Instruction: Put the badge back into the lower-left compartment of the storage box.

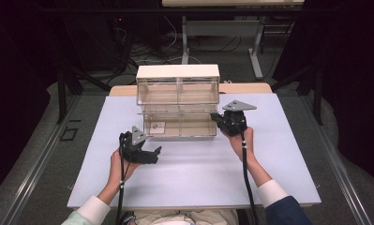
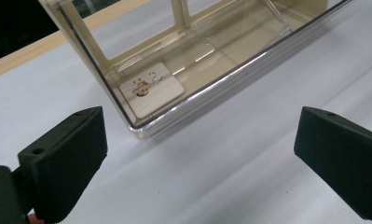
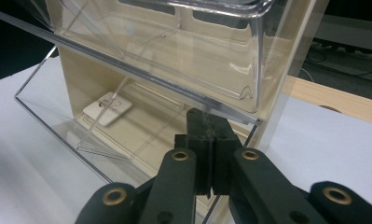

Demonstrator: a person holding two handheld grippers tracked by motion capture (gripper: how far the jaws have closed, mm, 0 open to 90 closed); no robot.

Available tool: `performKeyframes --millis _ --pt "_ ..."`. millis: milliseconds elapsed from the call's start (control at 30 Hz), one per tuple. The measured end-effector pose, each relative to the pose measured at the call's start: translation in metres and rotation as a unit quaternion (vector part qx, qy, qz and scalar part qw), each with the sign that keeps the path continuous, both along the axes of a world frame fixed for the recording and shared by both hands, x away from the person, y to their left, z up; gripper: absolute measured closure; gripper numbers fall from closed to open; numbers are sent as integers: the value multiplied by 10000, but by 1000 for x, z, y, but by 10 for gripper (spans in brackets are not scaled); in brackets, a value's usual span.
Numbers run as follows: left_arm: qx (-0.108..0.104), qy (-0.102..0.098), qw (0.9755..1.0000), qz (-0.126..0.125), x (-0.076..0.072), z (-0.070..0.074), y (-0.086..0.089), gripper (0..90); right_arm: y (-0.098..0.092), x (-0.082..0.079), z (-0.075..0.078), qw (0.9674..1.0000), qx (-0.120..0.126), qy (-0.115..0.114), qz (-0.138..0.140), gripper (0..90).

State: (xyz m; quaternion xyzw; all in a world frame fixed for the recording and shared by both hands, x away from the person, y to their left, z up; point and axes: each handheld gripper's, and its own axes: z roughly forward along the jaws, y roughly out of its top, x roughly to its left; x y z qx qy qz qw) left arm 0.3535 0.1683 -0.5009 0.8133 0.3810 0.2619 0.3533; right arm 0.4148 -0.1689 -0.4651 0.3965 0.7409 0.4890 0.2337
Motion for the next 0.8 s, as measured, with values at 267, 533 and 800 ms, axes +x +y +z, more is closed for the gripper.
performKeyframes --millis 267,533,800 --pt "65 123 9999 9 -13 -5 11 18 0 0 0 10000 -13 18 -1 900" --pt "103 227 9997 23 -23 -7 19 14 1 1 0 10000 -21 7 44 900" --pt "86 195 9998 5 -31 -7 28 20 1 1 0 10000 1 31 54 900"
